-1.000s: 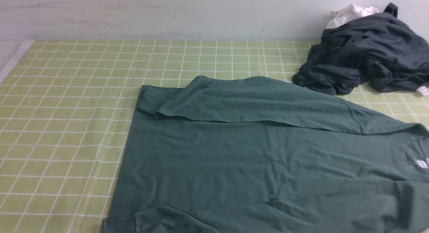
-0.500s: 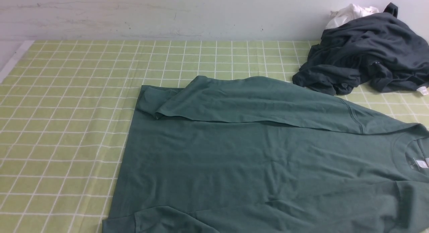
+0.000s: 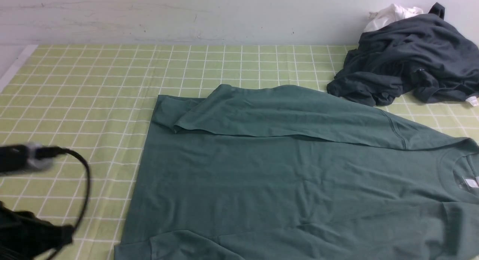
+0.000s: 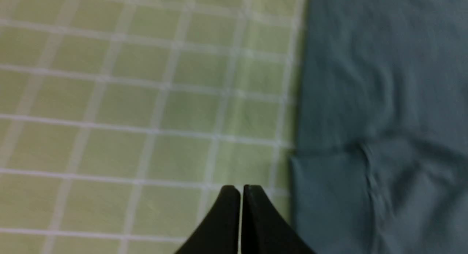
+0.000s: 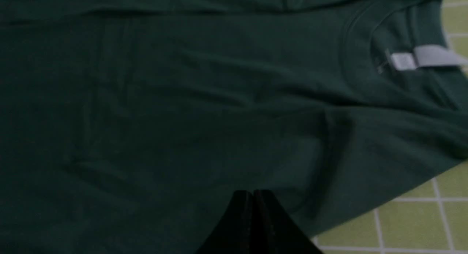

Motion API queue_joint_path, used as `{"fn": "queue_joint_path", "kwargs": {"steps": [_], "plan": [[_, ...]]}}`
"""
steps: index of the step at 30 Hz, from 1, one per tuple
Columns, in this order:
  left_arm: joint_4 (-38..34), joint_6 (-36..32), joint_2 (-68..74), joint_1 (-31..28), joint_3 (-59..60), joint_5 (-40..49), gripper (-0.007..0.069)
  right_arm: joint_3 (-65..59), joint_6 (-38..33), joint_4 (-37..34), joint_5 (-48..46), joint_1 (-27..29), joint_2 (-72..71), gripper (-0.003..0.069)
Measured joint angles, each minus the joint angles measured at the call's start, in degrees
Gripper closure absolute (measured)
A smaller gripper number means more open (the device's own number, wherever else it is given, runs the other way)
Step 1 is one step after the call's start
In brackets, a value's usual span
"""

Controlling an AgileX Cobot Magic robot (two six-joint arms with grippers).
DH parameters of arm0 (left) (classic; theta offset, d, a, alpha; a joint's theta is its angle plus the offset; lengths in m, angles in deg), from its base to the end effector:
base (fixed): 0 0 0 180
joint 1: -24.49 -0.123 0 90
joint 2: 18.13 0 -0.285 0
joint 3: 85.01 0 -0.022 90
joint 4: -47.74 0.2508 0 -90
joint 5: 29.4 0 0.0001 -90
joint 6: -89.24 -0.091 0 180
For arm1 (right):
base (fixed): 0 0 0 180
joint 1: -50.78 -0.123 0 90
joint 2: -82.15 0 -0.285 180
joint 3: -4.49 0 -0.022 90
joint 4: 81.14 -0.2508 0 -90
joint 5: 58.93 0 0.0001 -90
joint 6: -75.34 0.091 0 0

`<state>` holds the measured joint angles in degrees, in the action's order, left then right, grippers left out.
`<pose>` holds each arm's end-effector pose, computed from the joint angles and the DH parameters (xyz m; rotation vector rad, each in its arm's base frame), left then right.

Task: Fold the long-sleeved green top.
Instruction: Use the left arm to clamp the cuff closest to it, then use the left arm to drag and place the cuff at the centered position on the left edge of the fabric

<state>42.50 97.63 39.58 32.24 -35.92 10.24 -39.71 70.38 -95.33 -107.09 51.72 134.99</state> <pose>0.1425 -0.0247 0.2368 -0.0821 2.5637 -0.2096 0.1318 0.0145 0.2685 0.0474 2.5141 0.2573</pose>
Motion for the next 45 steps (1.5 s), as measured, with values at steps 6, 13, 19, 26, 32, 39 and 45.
{"fn": "queue_joint_path", "kwargs": {"steps": [6, 13, 19, 26, 32, 39, 45], "plan": [[-17.83, -19.75, 13.47, 1.96, -0.46, -2.04, 0.0602, 0.22, -23.63, -20.33, 3.55, -3.49, 6.72, 0.0665], [-20.26, -25.06, 26.32, 1.96, -1.57, -7.14, 0.0408, 0.37, -46.56, -32.44, 6.42, -7.99, 8.98, 0.0665], [-20.44, -24.43, 30.53, 1.96, -1.62, -10.72, 0.0288, 0.37, -48.95, -33.10, 6.36, -9.30, 9.05, 0.0665], [-20.48, -22.69, 31.25, 1.96, -1.69, -16.53, 0.0333, 0.37, -48.95, -33.15, 6.30, -9.49, 9.05, 0.0665], [-20.66, -22.68, 34.11, 1.96, -1.89, -15.95, 0.0550, 0.37, -48.95, -33.28, 6.70, -9.54, 9.05, 0.0665], [-20.49, -23.43, 33.98, 2.01, -7.82, -9.05, 0.0620, 0.37, -48.95, -33.34, 6.77, -9.54, 9.05, 0.0665], [-20.38, -25.59, 31.02, 2.02, -18.06, -4.74, 0.0620, 0.37, -48.95, -33.34, 6.85, -9.54, 9.05, 0.0665]]}}
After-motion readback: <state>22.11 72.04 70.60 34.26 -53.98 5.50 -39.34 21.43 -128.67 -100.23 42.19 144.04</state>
